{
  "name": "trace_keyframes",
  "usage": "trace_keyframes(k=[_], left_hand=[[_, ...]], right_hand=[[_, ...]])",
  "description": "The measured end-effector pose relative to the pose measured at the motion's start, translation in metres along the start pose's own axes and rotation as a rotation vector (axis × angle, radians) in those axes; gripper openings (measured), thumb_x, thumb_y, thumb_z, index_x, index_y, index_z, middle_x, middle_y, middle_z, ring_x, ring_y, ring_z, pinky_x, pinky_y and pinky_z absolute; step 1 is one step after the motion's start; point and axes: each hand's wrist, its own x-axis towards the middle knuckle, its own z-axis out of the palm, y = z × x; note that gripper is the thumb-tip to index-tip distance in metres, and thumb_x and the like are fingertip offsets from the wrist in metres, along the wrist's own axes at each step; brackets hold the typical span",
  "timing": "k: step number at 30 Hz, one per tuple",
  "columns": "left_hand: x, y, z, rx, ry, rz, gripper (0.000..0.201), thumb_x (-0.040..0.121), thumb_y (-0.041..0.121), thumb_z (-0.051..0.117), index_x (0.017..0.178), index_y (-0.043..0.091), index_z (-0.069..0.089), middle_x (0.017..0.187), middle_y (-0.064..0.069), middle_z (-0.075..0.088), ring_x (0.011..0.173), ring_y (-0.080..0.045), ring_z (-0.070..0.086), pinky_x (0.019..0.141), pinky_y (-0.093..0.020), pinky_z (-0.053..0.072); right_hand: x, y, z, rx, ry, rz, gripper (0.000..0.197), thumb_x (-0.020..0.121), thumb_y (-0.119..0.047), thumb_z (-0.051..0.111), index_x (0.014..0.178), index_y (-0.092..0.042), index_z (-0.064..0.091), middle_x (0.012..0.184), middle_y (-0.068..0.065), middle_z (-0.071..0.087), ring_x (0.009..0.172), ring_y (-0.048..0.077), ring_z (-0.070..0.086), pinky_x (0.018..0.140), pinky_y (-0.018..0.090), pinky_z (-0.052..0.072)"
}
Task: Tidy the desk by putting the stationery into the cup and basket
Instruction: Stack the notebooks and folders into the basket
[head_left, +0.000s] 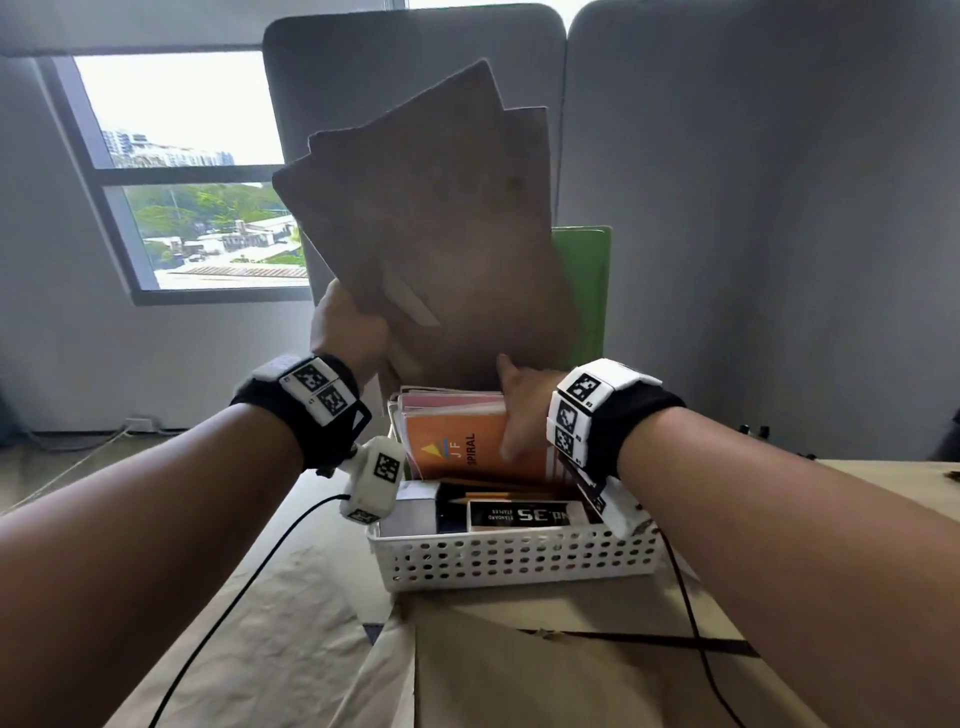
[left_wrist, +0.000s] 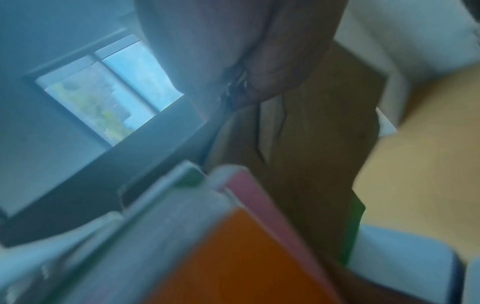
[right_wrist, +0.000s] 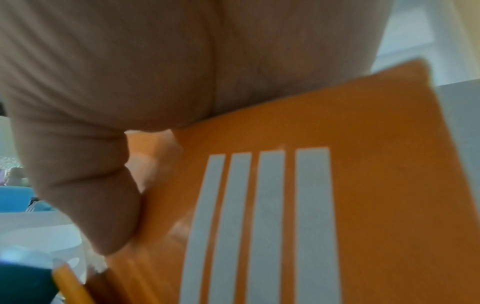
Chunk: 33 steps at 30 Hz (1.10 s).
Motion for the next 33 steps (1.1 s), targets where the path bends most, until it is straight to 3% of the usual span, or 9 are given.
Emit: trace_keyframes(k=[4,7,11,13,15,18,24,29,33], left_hand=[[-0.020,0.013,0.013,-0.014,-0.140,-0.088,0.041,0.062,0.011,0.069,0.101,0.023,0.074,0.092,0.000,0.078,0.087,-0.025,0.076,0.077,-0.051,0.064],[-0.026,0.019,0.018,0.086,-0.246,-0.204,0.006,0.078,0.018,0.076,0.080,0.018,0.070,0.079,-0.006,0.070,0.075,-0.025,0.067,0.081,-0.049,0.062],[-0.005,0.008,0.017,0.347,-0.283,-0.187,0.008,0.079,0.007,0.065,0.077,0.015,0.065,0.081,-0.016,0.070,0.076,-0.038,0.073,0.071,-0.062,0.062],[0.000,0.004,0.014,0.505,-0.354,-0.183,0.015,0.075,0.006,0.061,0.085,0.009,0.071,0.088,-0.021,0.074,0.085,-0.041,0.075,0.072,-0.056,0.063],[-0.009,0.012,0.009,0.687,-0.443,-0.201,0.016,0.087,0.004,0.064,0.099,-0.002,0.071,0.091,-0.017,0.074,0.088,-0.035,0.075,0.079,-0.043,0.064],[-0.012,0.006,0.009,0.769,-0.537,-0.236,0.017,0.098,0.002,0.057,0.109,-0.007,0.067,0.086,-0.010,0.065,0.076,-0.028,0.067,0.077,-0.034,0.061],[-0.012,0.000,0.000,0.694,-0.625,-0.312,0.009,0.100,-0.004,0.053,0.102,0.002,0.060,0.077,-0.008,0.066,0.045,-0.009,0.065,0.049,-0.022,0.054],[-0.015,-0.012,-0.002,0.800,-0.638,-0.130,0.021,0.096,-0.005,0.054,0.081,0.005,0.064,0.073,-0.007,0.070,0.074,-0.024,0.075,0.062,-0.027,0.060],[-0.024,-0.028,0.000,0.840,-0.711,0.027,0.017,0.099,0.005,0.056,0.090,0.008,0.071,0.091,-0.014,0.070,0.085,-0.027,0.063,0.075,-0.029,0.047]], right_hand=[[0.000,-0.001,0.003,-0.089,-0.003,-0.018,0.071,0.070,-0.046,0.077,0.131,-0.019,0.051,0.129,0.008,0.056,0.115,0.031,0.060,0.087,0.037,0.050],[0.000,0.002,0.005,-0.146,0.001,-0.037,0.070,0.068,-0.050,0.076,0.128,-0.023,0.051,0.127,0.008,0.054,0.119,0.033,0.053,0.091,0.042,0.045],[-0.004,0.001,0.006,-0.273,0.038,-0.078,0.072,0.063,-0.055,0.074,0.125,-0.027,0.052,0.125,0.006,0.050,0.119,0.032,0.048,0.095,0.049,0.041],[-0.005,0.004,0.003,-0.342,0.069,-0.117,0.067,0.067,-0.059,0.071,0.123,-0.027,0.056,0.122,0.006,0.051,0.118,0.032,0.049,0.095,0.049,0.041],[-0.004,0.008,-0.005,-0.365,0.106,-0.144,0.058,0.073,-0.061,0.066,0.121,-0.029,0.059,0.121,0.005,0.052,0.117,0.032,0.049,0.095,0.049,0.038],[0.002,0.009,-0.014,-0.336,0.111,-0.121,0.053,0.077,-0.047,0.068,0.126,-0.028,0.059,0.123,0.007,0.055,0.118,0.034,0.053,0.088,0.042,0.038],[0.011,0.009,-0.009,-0.208,0.013,-0.137,0.062,0.072,-0.037,0.082,0.126,-0.023,0.055,0.119,0.002,0.067,0.108,0.027,0.065,0.073,0.031,0.037],[0.015,0.009,-0.012,-0.214,-0.023,-0.143,0.056,0.075,-0.041,0.084,0.121,-0.016,0.064,0.117,0.005,0.070,0.105,0.027,0.067,0.079,0.030,0.050],[0.014,0.015,-0.008,-0.221,0.013,-0.132,0.052,0.087,-0.033,0.072,0.134,-0.016,0.058,0.130,0.005,0.065,0.116,0.028,0.064,0.091,0.032,0.050]])
